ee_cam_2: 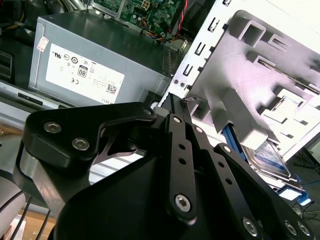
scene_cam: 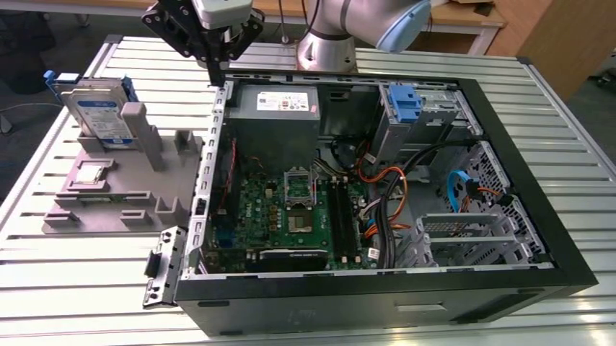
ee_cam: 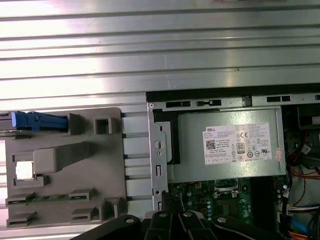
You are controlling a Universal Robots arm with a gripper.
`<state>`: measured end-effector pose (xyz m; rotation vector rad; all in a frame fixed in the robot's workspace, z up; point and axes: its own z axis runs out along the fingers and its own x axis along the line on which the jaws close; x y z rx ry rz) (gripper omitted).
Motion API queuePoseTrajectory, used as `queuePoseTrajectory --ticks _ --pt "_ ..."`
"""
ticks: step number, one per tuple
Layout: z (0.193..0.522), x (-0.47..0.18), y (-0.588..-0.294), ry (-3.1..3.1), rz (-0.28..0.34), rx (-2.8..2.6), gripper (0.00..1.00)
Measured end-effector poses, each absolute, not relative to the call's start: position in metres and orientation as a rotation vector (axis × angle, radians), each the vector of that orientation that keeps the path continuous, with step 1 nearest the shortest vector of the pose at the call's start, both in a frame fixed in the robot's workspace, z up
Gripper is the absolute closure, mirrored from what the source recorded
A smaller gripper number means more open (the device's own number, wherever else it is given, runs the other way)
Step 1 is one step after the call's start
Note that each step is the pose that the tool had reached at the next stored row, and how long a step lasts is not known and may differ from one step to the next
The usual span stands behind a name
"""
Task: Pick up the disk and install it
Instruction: 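Reach for the disk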
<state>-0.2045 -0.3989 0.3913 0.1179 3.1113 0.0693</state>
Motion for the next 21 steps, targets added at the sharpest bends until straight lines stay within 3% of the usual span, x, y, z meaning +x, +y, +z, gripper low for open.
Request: queuePoseTrajectory --ticks 21 --pt "0.39 -0.22 -0.399 3.111 0.069 0.118 0.89"
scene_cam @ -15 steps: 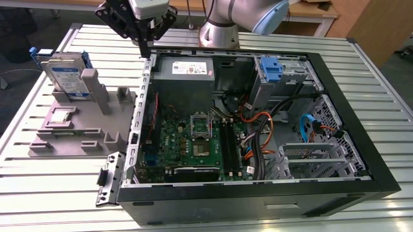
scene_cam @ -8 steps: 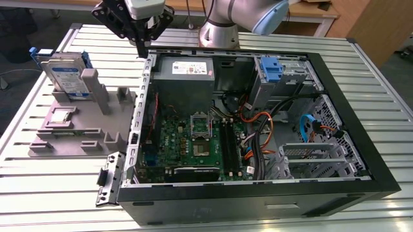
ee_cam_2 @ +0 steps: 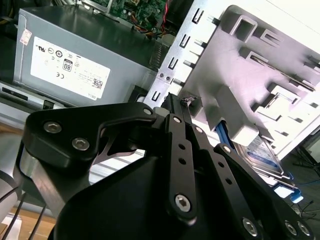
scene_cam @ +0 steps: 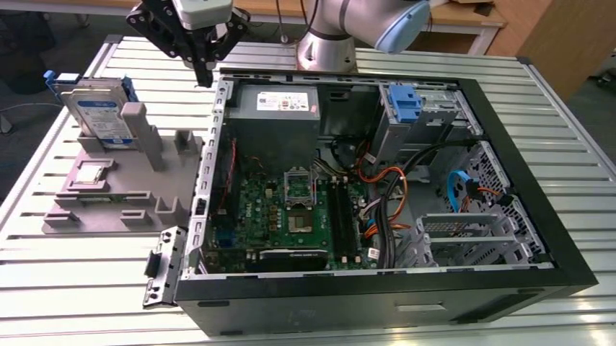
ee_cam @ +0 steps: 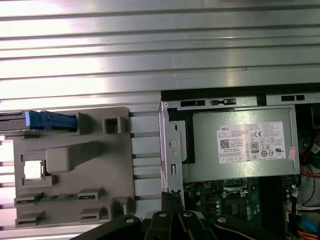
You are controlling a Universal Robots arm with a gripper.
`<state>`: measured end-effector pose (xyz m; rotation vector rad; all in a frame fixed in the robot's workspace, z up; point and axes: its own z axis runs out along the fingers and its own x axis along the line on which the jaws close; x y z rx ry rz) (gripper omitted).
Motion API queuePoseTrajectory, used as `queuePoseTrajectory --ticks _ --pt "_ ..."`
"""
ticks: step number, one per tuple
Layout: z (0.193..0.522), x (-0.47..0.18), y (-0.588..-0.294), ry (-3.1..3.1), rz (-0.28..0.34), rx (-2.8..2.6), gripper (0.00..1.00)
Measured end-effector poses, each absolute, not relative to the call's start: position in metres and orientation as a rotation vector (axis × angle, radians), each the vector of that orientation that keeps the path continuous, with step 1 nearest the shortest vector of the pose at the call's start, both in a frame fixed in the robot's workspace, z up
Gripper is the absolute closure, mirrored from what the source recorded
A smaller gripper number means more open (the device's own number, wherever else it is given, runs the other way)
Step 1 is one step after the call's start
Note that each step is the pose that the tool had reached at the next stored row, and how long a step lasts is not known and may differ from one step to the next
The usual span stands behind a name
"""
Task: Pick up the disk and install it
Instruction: 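Reach for the disk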
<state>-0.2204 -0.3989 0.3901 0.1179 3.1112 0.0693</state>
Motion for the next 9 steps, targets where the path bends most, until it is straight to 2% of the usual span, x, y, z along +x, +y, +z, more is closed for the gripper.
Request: queuePoseTrajectory --ticks 9 --pt "0.3901 -0.2229 -0.399 3.111 0.069 0.118 0.89"
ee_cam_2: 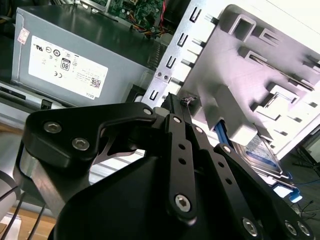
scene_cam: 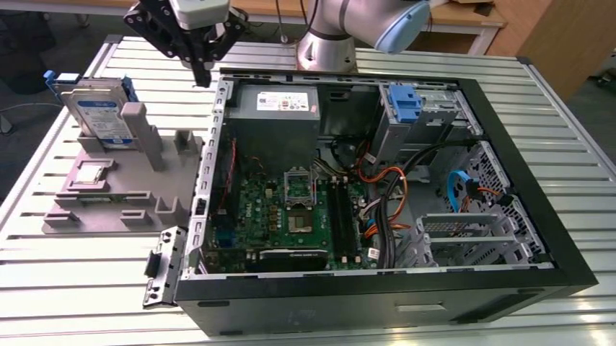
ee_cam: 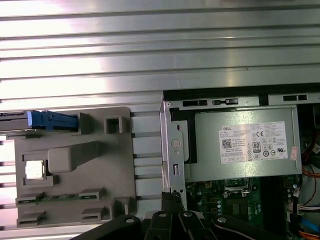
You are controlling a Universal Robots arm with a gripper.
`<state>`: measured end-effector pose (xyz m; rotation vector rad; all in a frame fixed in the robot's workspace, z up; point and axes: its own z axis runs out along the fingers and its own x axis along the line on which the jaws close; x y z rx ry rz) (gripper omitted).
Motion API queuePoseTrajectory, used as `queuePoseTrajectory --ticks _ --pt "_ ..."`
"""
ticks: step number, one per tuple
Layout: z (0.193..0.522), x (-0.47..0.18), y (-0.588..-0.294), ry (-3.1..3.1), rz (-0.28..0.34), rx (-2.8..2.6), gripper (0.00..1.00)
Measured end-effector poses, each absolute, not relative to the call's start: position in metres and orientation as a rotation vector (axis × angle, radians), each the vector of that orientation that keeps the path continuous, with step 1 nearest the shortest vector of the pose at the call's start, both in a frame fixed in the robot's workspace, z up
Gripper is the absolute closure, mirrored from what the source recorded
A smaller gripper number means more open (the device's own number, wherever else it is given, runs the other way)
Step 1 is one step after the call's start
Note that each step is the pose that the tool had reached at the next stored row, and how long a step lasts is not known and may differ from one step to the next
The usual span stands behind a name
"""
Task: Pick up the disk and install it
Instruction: 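Reach for the disk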
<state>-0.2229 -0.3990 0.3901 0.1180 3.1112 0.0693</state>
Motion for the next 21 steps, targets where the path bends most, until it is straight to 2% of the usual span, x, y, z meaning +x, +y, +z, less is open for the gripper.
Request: queuePoseTrajectory --ticks 21 --pt "0.389 -0.233 -0.399 3.111 0.069 0.118 0.89"
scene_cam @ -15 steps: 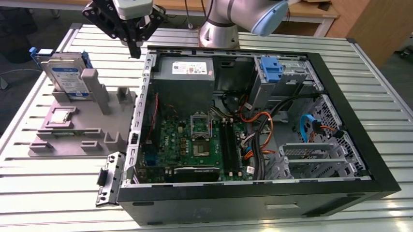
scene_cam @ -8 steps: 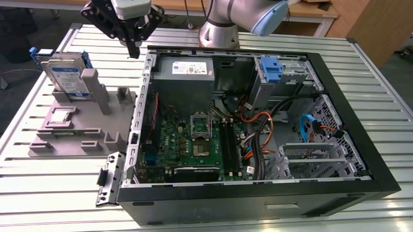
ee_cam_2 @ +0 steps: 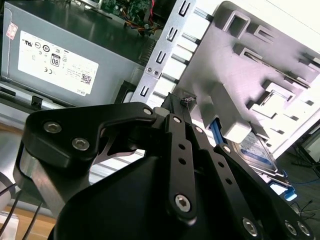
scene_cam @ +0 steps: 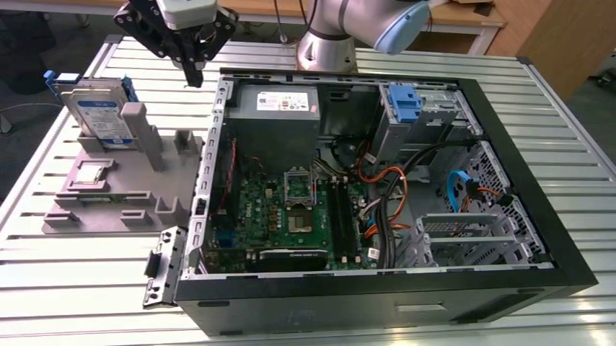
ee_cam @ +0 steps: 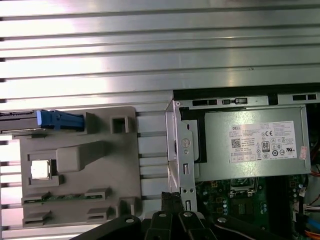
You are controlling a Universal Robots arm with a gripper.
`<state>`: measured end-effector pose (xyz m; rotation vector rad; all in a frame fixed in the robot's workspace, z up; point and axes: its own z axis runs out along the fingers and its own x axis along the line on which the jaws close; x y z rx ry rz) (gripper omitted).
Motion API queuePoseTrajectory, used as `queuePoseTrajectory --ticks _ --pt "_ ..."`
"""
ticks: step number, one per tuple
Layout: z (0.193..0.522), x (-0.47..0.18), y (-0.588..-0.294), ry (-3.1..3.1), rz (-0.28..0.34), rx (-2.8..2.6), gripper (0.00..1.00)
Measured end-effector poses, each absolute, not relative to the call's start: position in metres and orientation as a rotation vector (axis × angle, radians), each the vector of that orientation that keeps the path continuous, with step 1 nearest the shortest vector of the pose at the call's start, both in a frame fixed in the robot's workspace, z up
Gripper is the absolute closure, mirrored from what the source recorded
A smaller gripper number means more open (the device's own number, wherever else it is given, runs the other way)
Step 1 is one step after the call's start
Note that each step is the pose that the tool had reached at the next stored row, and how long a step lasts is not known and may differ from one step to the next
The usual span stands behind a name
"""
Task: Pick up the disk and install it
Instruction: 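Reach for the disk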
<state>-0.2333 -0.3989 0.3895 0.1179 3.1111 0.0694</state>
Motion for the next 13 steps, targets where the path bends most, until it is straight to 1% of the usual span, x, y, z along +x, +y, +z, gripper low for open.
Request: queuePoseTrajectory --ticks 13 --pt "0.3886 -0.2417 -0.3989 3.111 0.069 0.118 0.89"
